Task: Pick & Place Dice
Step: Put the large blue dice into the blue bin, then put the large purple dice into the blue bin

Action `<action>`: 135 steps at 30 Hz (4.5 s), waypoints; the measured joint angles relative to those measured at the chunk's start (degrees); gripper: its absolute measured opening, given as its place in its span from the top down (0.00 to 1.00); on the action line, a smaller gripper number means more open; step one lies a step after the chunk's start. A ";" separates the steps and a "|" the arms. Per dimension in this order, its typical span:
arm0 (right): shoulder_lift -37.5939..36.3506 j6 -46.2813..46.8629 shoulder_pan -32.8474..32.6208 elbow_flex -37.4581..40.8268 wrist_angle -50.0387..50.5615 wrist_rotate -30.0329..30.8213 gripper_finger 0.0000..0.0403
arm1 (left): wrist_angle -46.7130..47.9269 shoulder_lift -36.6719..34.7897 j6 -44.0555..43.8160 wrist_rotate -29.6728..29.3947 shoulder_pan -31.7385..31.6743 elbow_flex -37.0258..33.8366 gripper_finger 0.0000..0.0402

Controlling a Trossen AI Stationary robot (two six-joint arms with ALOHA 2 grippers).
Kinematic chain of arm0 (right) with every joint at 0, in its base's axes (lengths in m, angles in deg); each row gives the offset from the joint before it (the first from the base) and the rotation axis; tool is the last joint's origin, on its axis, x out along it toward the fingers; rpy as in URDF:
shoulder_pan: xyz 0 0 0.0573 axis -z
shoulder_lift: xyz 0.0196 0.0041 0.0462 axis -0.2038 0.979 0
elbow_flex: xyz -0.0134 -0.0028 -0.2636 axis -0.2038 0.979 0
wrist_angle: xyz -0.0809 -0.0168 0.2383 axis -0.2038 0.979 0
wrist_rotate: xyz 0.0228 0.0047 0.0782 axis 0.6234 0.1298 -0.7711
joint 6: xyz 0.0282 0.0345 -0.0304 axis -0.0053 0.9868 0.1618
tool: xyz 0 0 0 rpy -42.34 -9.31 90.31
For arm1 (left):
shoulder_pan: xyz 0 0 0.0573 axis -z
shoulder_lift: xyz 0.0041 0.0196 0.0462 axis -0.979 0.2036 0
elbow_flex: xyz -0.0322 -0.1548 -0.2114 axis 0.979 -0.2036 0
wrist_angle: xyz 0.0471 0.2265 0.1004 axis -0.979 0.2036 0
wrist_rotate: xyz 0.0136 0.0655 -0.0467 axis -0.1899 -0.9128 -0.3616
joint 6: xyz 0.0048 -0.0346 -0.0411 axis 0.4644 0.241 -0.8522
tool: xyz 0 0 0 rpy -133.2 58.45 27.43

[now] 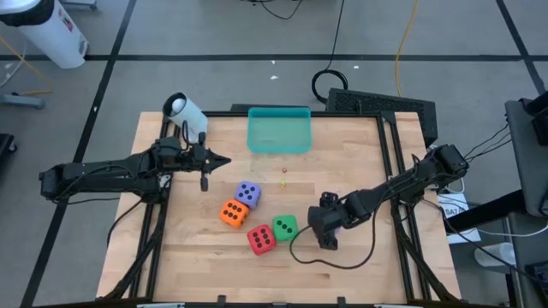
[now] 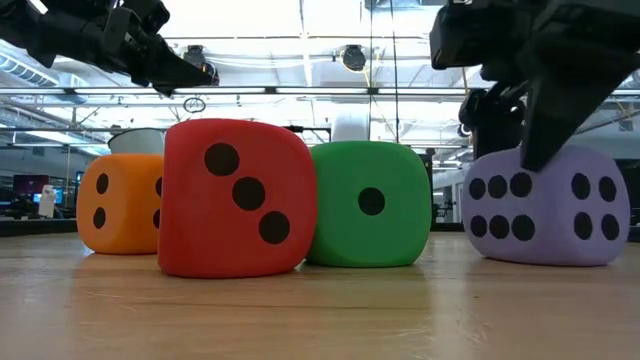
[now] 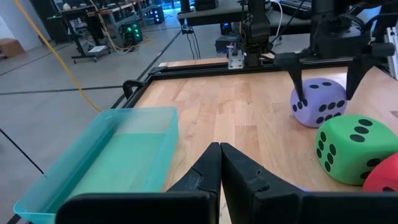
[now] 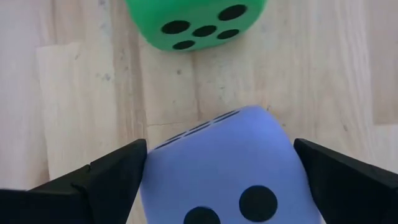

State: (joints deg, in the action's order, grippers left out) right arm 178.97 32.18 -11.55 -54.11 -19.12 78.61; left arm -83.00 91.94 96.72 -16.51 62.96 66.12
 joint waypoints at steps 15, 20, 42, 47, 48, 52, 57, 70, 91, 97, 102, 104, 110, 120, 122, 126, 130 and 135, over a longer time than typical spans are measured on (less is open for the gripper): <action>0.17 -7.91 1.90 3.61 -10.73 1.72 0.03 | 0.00 -0.01 0.02 -0.02 0.00 0.00 0.95; -1.10 -14.98 5.03 3.43 -21.51 4.05 0.03 | 0.00 0.01 0.00 0.00 0.02 0.00 0.95; -3.57 -5.07 -6.40 -22.32 15.08 13.32 0.08 | 0.00 0.01 0.45 -0.04 0.00 0.00 0.95; 1.07 0.76 -7.13 -22.23 19.72 11.48 0.09 | 0.00 -0.01 0.16 -0.02 0.00 0.00 0.95; 2.05 1.00 -6.76 -22.23 20.74 10.10 0.09 | 0.00 0.01 0.09 -0.01 0.02 0.00 0.95; 4.90 1.24 -4.82 -22.26 25.66 4.76 0.09 | 0.07 0.01 -0.04 -0.02 0.02 0.00 0.95; 6.20 0.41 -1.13 -22.25 27.00 1.99 0.06 | 0.31 0.00 0.24 -0.02 0.02 0.00 0.95; 6.19 -0.62 1.59 -15.74 26.60 -0.85 0.02 | 0.55 -0.01 0.44 -0.02 0.01 0.00 0.95; 6.19 -2.15 1.59 -4.93 7.79 -1.96 0.02 | 0.50 0.01 0.48 -0.03 0.02 0.00 0.95; 5.67 -3.96 3.92 -4.92 6.23 -1.91 0.02 | 0.48 0.01 0.48 -0.04 0.02 0.00 0.95; 2.37 -7.02 6.04 -4.92 6.78 0.16 0.02 | 0.47 0.01 0.48 -0.04 0.02 0.00 0.95; 0.37 -8.47 7.19 -4.92 6.85 2.38 0.02 | 0.44 0.01 0.48 -0.02 0.02 0.00 0.95; -7.22 -14.03 11.66 -5.11 5.99 14.40 0.02 | 0.22 0.01 0.98 -0.03 0.02 0.00 0.95; -11.63 -37.08 27.65 -5.20 -12.59 19.29 0.02 | -0.09 0.01 1.01 -0.04 0.02 0.00 0.95; -10.35 -41.81 31.31 -5.26 -16.08 16.62 0.02 | -0.09 0.00 1.01 -0.03 0.02 0.00 0.95; -7.44 -47.11 38.37 -5.18 -17.39 12.83 0.02 | -0.08 0.00 1.58 -0.03 0.02 0.00 0.95; -4.04 -51.22 43.58 -5.18 -17.58 13.20 0.02 | -0.07 0.01 1.80 -0.04 0.00 0.00 0.95; -0.53 -54.96 47.21 -5.26 -22.56 11.44 0.02 | -0.07 0.01 1.95 -0.05 -0.02 0.00 0.95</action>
State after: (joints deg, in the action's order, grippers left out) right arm 178.44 -22.78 35.66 -59.38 -41.68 90.05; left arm -83.06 91.95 98.66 -16.56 62.94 66.12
